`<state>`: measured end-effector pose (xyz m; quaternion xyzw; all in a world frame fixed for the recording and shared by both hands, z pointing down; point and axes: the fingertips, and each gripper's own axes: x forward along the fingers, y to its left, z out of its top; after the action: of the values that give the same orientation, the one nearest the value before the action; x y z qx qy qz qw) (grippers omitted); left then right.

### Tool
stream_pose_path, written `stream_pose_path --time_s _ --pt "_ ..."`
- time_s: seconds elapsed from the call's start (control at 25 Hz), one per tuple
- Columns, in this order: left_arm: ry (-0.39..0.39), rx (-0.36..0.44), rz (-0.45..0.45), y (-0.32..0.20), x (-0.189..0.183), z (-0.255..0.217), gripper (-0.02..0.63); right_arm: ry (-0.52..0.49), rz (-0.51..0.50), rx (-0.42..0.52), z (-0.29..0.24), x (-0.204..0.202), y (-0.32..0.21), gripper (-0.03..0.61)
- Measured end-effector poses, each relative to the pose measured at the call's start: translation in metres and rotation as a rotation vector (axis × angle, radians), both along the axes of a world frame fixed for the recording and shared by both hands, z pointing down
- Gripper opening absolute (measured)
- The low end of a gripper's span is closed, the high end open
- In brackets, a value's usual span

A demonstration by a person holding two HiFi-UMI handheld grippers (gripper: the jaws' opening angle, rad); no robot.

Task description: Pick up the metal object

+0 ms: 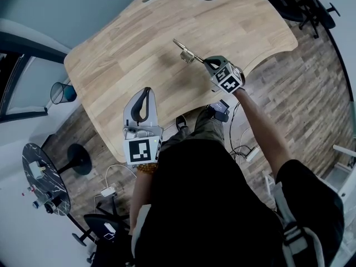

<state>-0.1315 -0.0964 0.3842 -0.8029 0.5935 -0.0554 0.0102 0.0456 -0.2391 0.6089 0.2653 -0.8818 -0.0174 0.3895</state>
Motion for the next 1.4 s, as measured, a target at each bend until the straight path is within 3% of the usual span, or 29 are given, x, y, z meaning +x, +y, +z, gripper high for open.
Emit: stream_pose_path --time_s 0.8,1.4 --pt "0.004 0.046 0.006 0.001 0.0 -0.014 0.023 -0.1 -0.031 0.104 -0.076 -0.029 0.014 0.002" --pt "-0.004 0.1 0.049 -0.019 0.007 -0.031 0.023 -0.268 0.014 0.168 -0.151 -0.038 0.022 0.002"
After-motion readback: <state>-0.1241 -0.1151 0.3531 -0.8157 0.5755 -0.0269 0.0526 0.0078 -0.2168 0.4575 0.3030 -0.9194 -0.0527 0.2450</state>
